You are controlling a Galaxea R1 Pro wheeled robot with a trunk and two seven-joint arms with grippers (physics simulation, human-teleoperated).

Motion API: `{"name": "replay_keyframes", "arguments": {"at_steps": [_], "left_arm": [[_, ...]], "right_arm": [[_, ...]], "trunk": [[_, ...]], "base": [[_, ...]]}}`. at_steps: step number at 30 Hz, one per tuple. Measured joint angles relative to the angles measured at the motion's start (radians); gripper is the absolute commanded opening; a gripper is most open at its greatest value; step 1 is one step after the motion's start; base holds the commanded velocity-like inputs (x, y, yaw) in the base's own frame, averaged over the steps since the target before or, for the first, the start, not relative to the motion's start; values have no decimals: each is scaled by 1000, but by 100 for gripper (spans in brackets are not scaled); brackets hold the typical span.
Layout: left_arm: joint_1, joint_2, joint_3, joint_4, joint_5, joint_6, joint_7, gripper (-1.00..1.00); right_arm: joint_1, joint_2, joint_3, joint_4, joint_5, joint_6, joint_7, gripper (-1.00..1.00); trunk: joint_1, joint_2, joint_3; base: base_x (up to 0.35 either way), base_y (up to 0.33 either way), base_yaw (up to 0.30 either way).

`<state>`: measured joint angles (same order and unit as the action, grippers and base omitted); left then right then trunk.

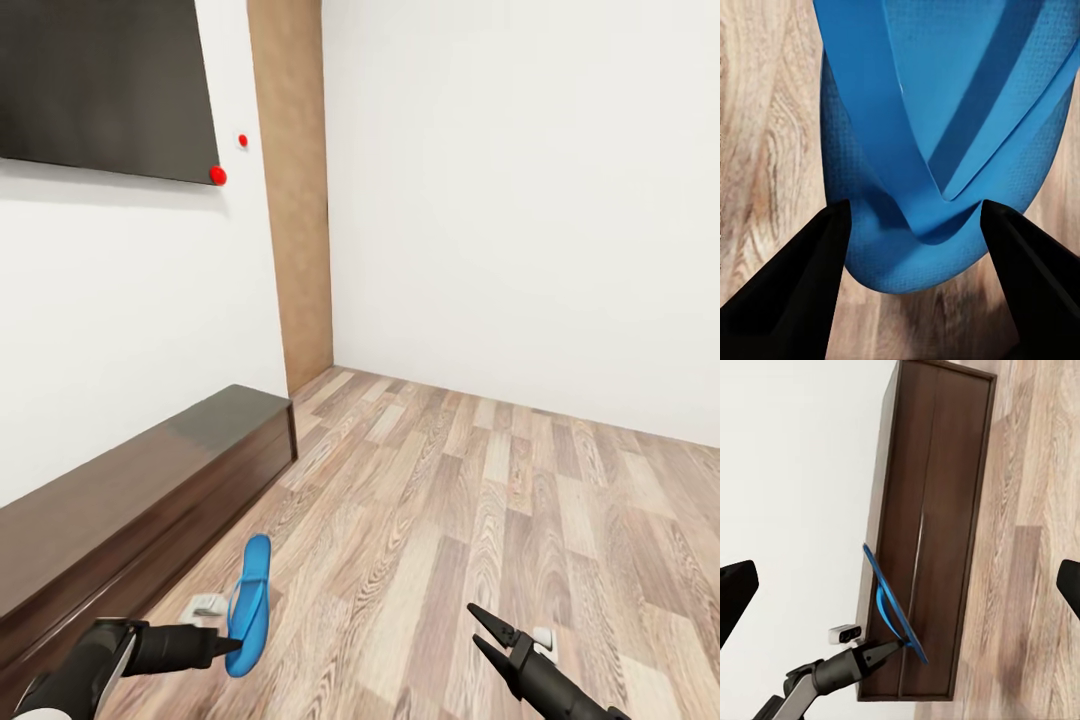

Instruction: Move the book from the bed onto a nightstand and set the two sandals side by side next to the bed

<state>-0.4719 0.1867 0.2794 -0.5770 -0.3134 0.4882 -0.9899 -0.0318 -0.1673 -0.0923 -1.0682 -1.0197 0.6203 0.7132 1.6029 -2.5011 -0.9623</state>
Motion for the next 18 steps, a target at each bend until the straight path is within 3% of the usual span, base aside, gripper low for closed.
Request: {"name": "replay_keyframes", "arguments": {"at_steps": [7,18], "left_arm": [[0,-1,0,1,0,0,3,-100],[0,-2,-1,3,0,0,4,-100]], "right_arm": [[0,0,1,0,-1,1,1,100],[0,0,2,0,-5,2,3,100]], "trunk": [[-6,8,26],[-6,8,26]], "base": [[0,0,0],[0,0,0]]}}
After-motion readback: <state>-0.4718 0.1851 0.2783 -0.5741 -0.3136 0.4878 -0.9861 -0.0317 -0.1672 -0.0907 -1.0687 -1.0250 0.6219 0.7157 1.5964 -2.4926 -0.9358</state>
